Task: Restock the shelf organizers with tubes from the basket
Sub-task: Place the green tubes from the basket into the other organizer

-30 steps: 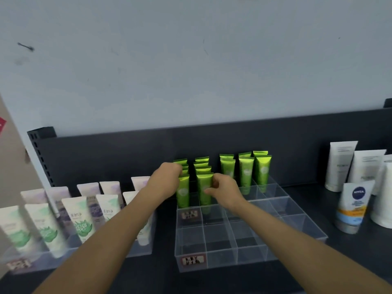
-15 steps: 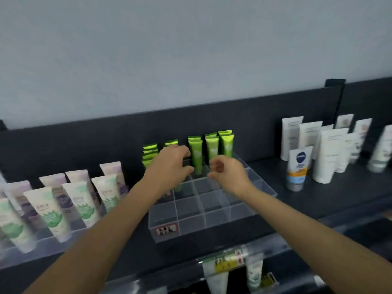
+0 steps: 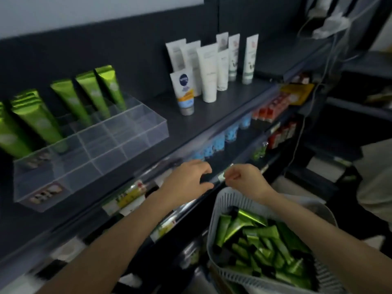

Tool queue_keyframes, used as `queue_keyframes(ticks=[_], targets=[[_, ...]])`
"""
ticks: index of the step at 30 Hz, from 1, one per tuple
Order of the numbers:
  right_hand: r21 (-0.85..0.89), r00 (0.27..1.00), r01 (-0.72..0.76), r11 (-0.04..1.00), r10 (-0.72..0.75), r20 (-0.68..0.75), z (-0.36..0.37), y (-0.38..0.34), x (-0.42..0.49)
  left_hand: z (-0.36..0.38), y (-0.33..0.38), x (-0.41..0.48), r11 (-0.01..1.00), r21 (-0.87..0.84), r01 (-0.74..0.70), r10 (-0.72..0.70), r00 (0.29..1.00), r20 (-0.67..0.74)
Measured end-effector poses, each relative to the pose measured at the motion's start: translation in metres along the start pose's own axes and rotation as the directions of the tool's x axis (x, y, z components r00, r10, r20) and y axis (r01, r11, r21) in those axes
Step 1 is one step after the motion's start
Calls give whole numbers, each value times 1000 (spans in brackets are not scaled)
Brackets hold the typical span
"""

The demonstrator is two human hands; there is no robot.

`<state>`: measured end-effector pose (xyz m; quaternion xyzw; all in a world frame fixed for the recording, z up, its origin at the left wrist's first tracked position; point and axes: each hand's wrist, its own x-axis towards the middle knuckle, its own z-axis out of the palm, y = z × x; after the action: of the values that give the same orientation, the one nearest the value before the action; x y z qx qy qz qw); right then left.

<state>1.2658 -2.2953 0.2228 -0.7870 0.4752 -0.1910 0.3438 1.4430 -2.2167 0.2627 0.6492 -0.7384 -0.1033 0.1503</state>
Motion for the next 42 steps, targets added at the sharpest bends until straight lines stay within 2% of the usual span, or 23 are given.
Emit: queue_keyframes(ticks=[4, 7, 12, 16, 21, 24, 27, 30, 33, 36, 42], targets=[[-77, 982, -176, 981, 180, 56, 12, 78, -36, 69, 8, 7, 1000, -27, 13, -7, 979, 203], [-102, 947, -296, 950, 305, 95, 24, 130, -63, 120, 9, 6, 997, -33, 66, -49, 927, 371], [-273, 843, -421, 865, 484, 235, 43, 200, -92, 190, 10, 2, 995, -53, 87, -46, 847, 530], [-451, 795, -307, 838, 487, 362, 51, 233, -103, 237, 14, 9, 997, -47, 59, -19, 800, 599], [-559, 742, -206, 803, 501, 446, 54, 264, -98, 280, 33, 26, 1000, -4, -14, 13, 768, 640], [-610, 710, -119, 784, 496, 499, 57, 277, -94, 308, 42, 36, 993, 2, -118, 88, 754, 651], [-618, 668, 12, 786, 453, 590, 69, 287, -96, 334, 49, 38, 967, 38, -253, 155, 698, 699], [-625, 642, 49, 779, 455, 617, 80, 296, -100, 354, 52, 38, 924, 94, -370, 174, 628, 759], [-627, 613, 36, 778, 479, 629, 83, 300, -103, 363, 52, 34, 893, 130, -430, 173, 597, 784], [-612, 582, 27, 791, 485, 653, 83, 302, -101, 360, 51, 33, 906, 170, -387, 111, 605, 789], [-589, 572, -89, 804, 525, 631, 78, 288, -104, 326, 29, 36, 977, 181, -109, -56, 695, 717]])
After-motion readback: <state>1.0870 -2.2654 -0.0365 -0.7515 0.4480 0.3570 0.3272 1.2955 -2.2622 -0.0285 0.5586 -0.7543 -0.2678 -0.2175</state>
